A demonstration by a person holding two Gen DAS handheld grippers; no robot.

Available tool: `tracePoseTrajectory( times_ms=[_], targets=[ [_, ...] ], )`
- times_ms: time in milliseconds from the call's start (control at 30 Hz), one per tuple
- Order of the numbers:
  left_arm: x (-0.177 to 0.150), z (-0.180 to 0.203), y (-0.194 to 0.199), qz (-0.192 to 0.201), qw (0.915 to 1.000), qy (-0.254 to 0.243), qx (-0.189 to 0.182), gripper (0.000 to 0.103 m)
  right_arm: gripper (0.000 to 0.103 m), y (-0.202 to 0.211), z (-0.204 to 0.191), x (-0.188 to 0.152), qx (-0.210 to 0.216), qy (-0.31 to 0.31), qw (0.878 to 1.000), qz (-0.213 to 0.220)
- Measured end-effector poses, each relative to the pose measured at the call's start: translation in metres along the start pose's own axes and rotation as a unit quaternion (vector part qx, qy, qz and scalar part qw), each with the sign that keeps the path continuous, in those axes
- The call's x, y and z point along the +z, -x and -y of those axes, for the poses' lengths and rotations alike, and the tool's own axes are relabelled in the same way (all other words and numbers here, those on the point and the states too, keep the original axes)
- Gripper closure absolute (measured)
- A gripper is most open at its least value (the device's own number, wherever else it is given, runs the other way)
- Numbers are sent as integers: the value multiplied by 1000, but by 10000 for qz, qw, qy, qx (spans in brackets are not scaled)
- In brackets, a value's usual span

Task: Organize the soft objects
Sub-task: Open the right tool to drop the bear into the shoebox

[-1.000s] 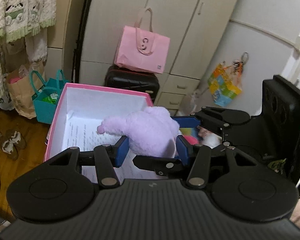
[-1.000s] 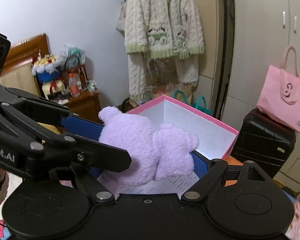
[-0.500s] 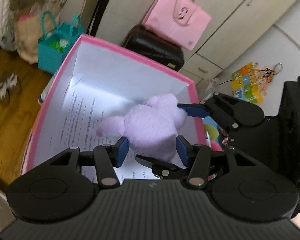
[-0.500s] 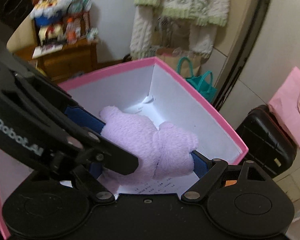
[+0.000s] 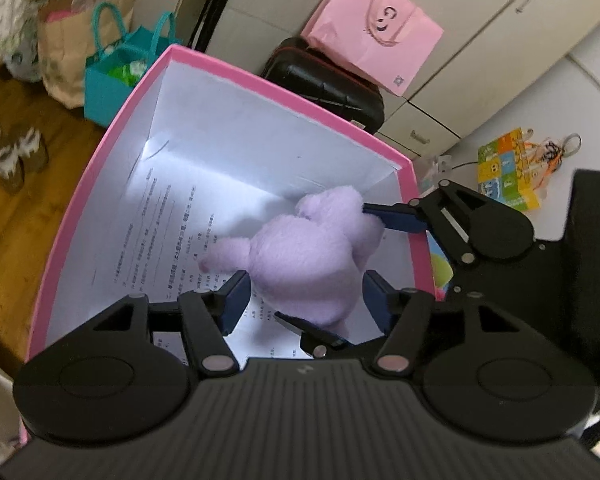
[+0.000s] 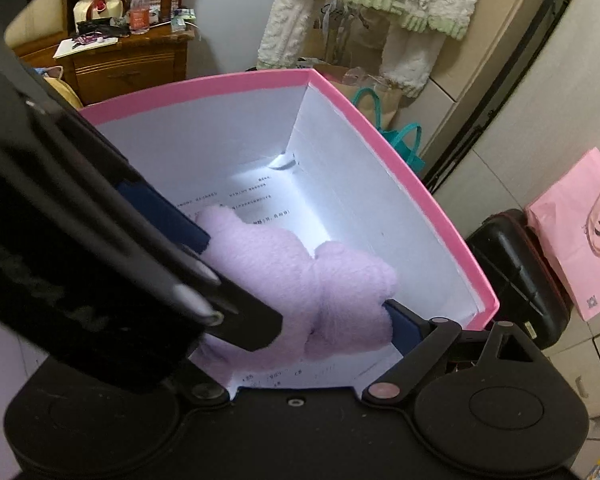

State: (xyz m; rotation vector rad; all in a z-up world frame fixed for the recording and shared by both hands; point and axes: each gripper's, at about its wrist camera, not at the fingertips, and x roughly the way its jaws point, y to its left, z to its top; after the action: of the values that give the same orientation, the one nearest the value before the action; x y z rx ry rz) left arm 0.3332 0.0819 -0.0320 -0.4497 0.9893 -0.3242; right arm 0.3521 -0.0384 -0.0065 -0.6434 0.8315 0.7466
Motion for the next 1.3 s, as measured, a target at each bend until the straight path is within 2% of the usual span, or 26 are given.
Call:
tracePoseTrajectory(
  times_ms=[267, 433, 667, 867, 1067, 1300],
  targets=[
    [-7, 5, 20, 199, 9994, -288, 1, 34, 8, 17, -16, -9, -15, 114, 9996, 253],
    [-14, 14, 34, 396, 9975, -554, 175, 33, 6, 23, -24, -11, -298, 286, 9985, 365],
    [-25, 22, 52, 474, 9951, -800, 344, 31, 6, 45, -27, -19, -167, 24, 9983, 560],
    [-38, 40, 76, 652, 9889, -1243, 489, 31, 6, 82, -33, -34, -227, -242, 9969, 714],
    [-61, 66, 105, 762, 9814, -1722, 385, 31, 6, 130, -36, -61, -263, -623, 9934, 923],
    [-90, 95, 129, 667, 9745, -2142, -2, 31, 6, 189, -39, -106, -339, -1051, 9854, 1296]
  ],
)
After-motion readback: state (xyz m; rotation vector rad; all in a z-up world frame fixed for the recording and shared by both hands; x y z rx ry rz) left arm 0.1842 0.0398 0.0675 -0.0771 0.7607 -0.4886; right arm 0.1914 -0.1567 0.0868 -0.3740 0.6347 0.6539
